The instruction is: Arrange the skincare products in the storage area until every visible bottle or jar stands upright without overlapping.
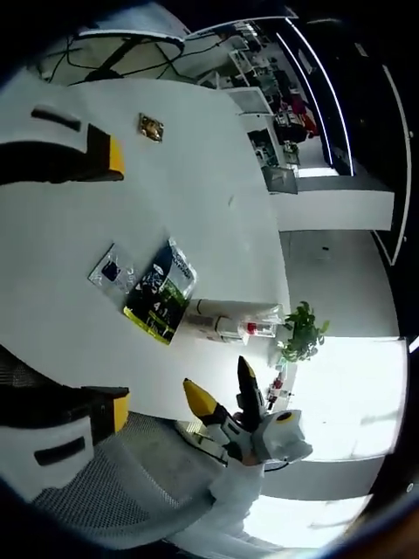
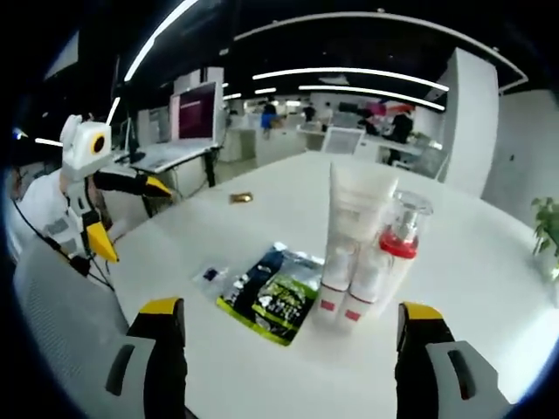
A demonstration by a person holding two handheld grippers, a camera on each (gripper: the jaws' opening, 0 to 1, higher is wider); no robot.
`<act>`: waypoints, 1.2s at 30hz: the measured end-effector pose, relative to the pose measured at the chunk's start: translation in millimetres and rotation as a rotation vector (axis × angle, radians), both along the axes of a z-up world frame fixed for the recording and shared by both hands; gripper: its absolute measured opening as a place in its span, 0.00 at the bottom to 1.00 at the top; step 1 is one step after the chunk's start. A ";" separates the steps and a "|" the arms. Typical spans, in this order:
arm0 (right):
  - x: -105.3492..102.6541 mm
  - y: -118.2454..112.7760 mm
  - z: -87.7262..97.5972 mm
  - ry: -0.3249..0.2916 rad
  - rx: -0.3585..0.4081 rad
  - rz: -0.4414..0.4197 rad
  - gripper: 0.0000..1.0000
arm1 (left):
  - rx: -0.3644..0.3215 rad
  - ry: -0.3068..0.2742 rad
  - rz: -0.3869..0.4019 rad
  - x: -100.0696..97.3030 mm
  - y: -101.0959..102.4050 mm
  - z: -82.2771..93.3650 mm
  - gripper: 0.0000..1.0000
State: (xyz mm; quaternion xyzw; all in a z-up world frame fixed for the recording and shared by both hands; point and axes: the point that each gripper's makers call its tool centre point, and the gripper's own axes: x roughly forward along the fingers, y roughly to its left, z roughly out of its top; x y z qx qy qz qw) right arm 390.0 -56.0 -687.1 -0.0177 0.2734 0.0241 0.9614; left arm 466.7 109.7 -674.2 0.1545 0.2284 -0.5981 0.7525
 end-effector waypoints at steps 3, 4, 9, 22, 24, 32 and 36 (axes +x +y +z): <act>-2.3 0.3 -4.8 0.025 -0.029 0.017 1.00 | 0.000 0.013 0.009 2.3 -2.6 -2.9 0.99; -2.2 0.1 -5.0 0.026 -0.030 0.018 1.00 | 0.001 0.017 0.008 2.7 -3.5 -4.1 0.99; 1.4 -0.6 -2.8 0.008 -0.010 0.014 1.00 | 0.010 0.039 -0.004 4.0 -4.6 -9.4 0.99; 0.4 -10.1 -3.9 0.011 0.023 -0.023 1.00 | 0.074 0.051 0.021 32.3 2.3 -32.9 0.99; 1.2 -10.6 -1.9 -0.001 0.012 -0.024 1.00 | 0.084 0.045 0.030 40.0 2.5 -35.5 0.97; 1.5 -9.9 -2.2 -0.002 0.015 -0.022 1.00 | 0.080 0.015 0.085 77.3 -2.2 -36.9 0.90; 2.0 -10.9 -1.8 -0.006 0.014 -0.025 1.00 | 0.079 -0.011 0.110 98.0 -4.2 -38.2 0.87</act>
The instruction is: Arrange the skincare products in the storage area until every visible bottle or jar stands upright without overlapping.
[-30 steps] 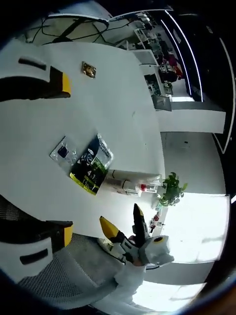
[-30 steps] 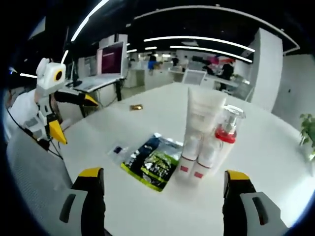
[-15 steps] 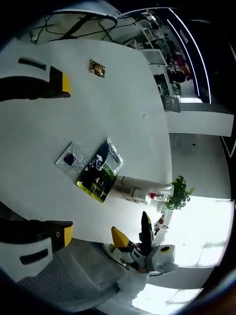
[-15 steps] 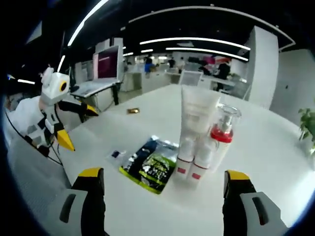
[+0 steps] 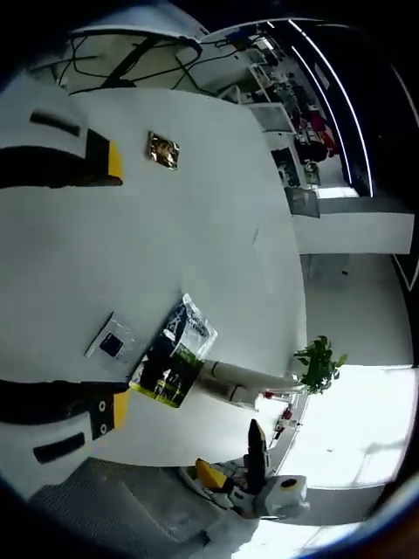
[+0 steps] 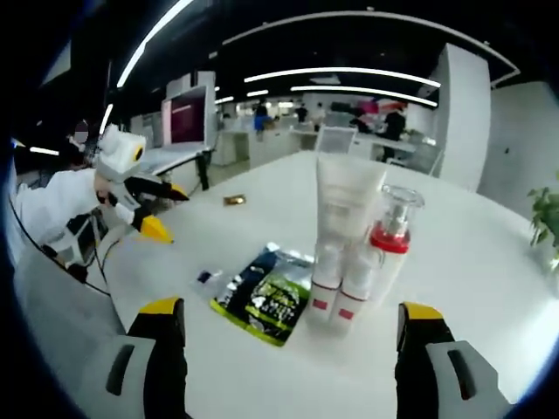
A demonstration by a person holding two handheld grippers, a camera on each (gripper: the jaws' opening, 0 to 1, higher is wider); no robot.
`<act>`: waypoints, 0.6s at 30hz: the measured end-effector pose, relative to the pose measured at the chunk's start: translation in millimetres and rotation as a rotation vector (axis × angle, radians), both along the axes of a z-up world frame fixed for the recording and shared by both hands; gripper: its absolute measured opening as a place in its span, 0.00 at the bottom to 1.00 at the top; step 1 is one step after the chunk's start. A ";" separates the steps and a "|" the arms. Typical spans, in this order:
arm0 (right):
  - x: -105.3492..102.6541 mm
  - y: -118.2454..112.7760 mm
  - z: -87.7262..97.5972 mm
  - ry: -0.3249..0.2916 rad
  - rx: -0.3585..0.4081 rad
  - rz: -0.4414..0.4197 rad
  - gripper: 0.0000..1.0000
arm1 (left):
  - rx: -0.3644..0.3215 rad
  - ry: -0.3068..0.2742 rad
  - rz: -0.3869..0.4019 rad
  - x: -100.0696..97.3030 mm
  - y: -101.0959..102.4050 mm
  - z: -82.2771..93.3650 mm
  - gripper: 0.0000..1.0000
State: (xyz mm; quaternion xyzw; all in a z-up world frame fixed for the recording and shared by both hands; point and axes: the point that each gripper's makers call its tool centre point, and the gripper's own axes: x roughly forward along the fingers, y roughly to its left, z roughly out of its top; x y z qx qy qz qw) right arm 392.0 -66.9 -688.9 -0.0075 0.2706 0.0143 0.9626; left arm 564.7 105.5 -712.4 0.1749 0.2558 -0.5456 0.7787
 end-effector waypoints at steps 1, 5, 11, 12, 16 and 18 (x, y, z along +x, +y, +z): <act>1.3 -1.8 -0.7 0.001 -0.001 0.001 1.00 | 0.006 -0.003 0.008 6.3 0.0 -1.5 0.85; 1.3 -4.8 0.0 -0.003 0.004 -0.011 1.00 | 0.020 -0.003 0.031 26.2 2.2 -8.3 0.83; 2.4 -6.2 -0.3 -0.004 0.009 -0.011 1.00 | 0.033 -0.021 0.081 62.5 7.2 -16.2 0.82; 2.6 -6.3 -1.3 -0.001 0.010 -0.010 1.00 | 0.035 -0.028 0.090 65.9 6.2 -15.7 0.81; 2.5 -5.3 -2.3 0.003 0.012 -0.007 1.00 | 0.060 -0.029 0.085 82.7 4.8 -20.5 0.80; 2.9 -5.0 -2.5 0.003 0.012 -0.003 1.00 | 0.078 -0.033 0.083 91.9 4.7 -23.4 0.79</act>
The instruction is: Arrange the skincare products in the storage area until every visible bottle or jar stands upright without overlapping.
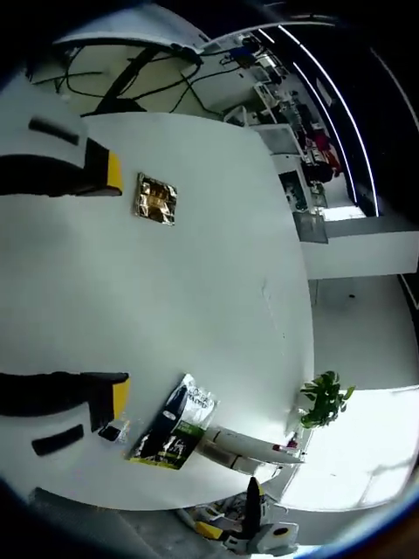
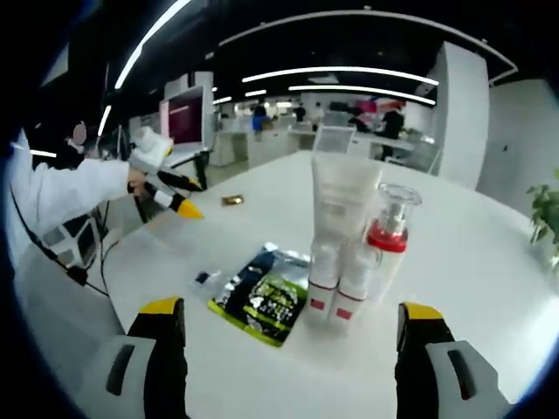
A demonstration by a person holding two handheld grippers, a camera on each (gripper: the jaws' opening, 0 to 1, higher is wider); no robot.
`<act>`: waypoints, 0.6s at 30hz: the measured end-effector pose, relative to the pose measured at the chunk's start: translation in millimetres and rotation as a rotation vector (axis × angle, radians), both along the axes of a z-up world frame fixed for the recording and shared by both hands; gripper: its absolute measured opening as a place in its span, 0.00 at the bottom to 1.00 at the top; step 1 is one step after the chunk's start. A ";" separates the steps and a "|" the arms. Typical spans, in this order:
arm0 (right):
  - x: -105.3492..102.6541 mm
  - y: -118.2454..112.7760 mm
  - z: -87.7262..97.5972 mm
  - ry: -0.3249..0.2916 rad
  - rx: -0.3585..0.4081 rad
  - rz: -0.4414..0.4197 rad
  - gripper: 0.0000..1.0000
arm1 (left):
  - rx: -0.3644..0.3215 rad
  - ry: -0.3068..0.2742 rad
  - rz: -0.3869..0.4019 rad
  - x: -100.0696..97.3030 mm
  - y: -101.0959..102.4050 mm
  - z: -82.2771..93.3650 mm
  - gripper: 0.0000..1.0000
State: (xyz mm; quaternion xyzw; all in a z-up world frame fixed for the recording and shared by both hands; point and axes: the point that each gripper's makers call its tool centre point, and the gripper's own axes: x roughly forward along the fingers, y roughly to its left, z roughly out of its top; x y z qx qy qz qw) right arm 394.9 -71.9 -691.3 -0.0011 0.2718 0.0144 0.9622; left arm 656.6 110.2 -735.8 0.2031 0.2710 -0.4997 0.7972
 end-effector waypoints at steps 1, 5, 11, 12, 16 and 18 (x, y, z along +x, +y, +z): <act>0.4 -0.4 -0.1 0.000 -0.002 0.001 1.00 | 0.002 -0.007 -0.005 2.8 -0.7 0.1 0.79; 0.3 -1.5 -1.2 0.004 -0.001 -0.001 1.00 | 0.007 -0.015 0.004 19.9 -2.4 -0.9 0.78; -0.4 -2.1 -2.7 0.010 0.000 -0.004 1.00 | -0.002 -0.013 0.027 47.4 -6.3 -4.8 0.75; -0.5 -2.1 -2.8 0.010 0.000 -0.005 1.00 | 0.010 -0.014 0.029 54.4 -5.9 -8.1 0.74; -2.6 -0.9 -4.7 0.018 0.000 -0.006 1.00 | -0.005 -0.007 0.032 71.2 -8.3 -10.8 0.72; -2.6 -0.9 -5.7 0.021 0.001 -0.007 1.00 | -0.010 -0.008 0.035 78.1 -9.4 -12.9 0.69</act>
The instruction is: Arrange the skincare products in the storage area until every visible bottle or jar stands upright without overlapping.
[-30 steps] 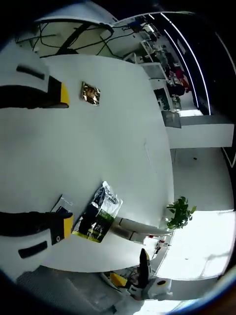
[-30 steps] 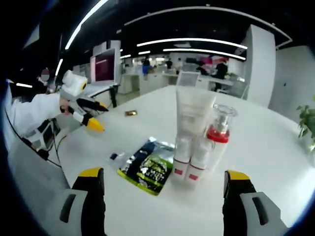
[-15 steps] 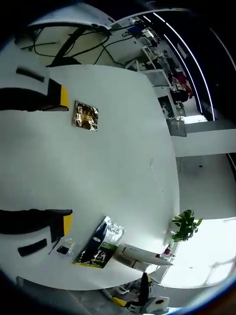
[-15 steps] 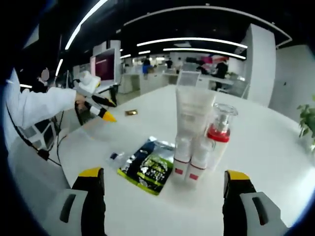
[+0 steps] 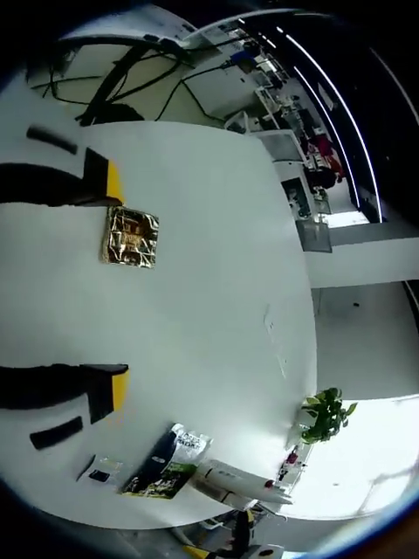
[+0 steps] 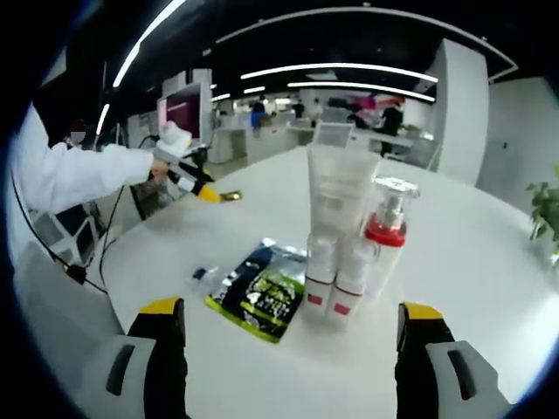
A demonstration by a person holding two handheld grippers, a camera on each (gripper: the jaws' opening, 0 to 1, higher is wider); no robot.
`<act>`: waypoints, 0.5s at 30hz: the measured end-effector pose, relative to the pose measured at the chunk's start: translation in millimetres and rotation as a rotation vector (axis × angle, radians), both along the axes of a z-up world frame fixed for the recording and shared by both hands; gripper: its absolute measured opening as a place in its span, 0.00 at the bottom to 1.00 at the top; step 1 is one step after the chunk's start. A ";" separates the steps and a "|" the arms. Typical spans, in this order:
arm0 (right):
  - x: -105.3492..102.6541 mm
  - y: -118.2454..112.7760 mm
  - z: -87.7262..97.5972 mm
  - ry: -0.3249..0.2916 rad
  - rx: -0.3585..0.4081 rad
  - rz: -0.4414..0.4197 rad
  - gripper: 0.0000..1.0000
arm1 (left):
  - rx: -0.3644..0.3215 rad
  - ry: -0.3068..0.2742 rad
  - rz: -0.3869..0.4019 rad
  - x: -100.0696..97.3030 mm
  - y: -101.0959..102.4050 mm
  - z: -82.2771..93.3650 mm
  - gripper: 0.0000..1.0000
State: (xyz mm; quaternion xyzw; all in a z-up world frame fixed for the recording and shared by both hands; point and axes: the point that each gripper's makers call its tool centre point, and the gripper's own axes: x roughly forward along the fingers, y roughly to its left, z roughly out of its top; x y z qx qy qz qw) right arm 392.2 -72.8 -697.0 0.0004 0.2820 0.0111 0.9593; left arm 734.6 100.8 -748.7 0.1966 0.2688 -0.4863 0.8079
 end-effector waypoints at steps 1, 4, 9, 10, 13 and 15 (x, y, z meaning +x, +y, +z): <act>0.1 0.0 -0.4 0.001 0.001 0.000 1.00 | 0.002 -0.002 0.004 5.5 -0.2 -1.8 0.68; 0.2 0.7 -2.5 0.009 -0.001 0.004 1.00 | -0.005 0.003 0.014 17.4 -1.3 -6.9 0.68; -0.2 1.2 -6.2 0.022 0.002 0.005 1.00 | 0.003 0.012 0.016 28.4 -2.8 -17.2 0.65; -0.3 0.8 -6.9 0.025 0.003 0.004 1.00 | 0.003 0.022 0.016 28.1 -2.9 -19.2 0.64; 0.6 2.1 -6.4 0.021 0.011 0.003 1.00 | -0.001 0.040 0.030 33.4 -3.2 -26.6 0.61; 1.1 3.1 -6.6 0.020 0.018 0.006 1.00 | 0.000 0.032 0.037 37.1 -3.2 -28.4 0.61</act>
